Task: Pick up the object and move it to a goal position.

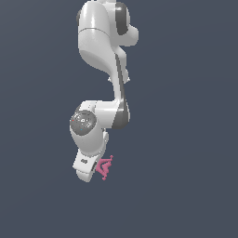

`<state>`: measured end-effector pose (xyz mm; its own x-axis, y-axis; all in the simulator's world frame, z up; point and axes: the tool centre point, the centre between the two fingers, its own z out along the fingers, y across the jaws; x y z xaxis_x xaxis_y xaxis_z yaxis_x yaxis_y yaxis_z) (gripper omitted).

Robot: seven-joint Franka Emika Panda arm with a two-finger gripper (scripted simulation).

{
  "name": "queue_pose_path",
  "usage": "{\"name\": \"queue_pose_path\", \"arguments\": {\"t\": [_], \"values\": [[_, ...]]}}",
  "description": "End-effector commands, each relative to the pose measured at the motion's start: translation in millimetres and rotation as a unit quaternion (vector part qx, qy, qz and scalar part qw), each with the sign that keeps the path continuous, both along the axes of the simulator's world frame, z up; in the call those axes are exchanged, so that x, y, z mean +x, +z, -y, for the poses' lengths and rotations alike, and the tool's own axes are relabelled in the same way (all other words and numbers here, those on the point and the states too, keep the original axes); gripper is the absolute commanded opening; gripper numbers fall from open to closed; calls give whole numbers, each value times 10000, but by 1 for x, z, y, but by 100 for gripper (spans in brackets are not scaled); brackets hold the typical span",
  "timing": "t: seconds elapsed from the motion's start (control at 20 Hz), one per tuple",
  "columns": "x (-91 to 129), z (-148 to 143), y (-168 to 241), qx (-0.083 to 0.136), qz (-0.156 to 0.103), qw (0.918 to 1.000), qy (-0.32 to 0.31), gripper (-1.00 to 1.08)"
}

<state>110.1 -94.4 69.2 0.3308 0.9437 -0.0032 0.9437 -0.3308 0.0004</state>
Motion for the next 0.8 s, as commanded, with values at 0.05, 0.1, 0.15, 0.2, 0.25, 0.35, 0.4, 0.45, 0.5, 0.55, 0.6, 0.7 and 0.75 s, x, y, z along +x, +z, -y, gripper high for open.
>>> {"name": "queue_pose_path", "arguments": {"t": [0.05, 0.1, 0.15, 0.2, 0.25, 0.35, 0.4, 0.45, 0.5, 0.55, 0.6, 0.7, 0.75], "values": [[2, 3, -3, 11, 3, 9999, 150, 100], [2, 4, -4, 12, 3, 9998, 175, 100], [2, 5, -4, 14, 3, 9998, 194, 100], [2, 5, -5, 15, 3, 9998, 208, 100], [2, 5, -5, 15, 3, 9998, 217, 100], [2, 5, -5, 14, 1, 9998, 200, 100], [2, 5, -5, 14, 1, 9998, 200, 100], [2, 5, -6, 14, 1, 9998, 200, 100], [2, 5, -8, 14, 1, 9998, 200, 100], [2, 5, -11, 14, 1, 9998, 202, 100], [2, 5, -14, 14, 1, 9998, 204, 100], [2, 5, -23, 14, 1, 9998, 208, 100], [2, 5, -29, 14, 2, 9998, 210, 100]]}}
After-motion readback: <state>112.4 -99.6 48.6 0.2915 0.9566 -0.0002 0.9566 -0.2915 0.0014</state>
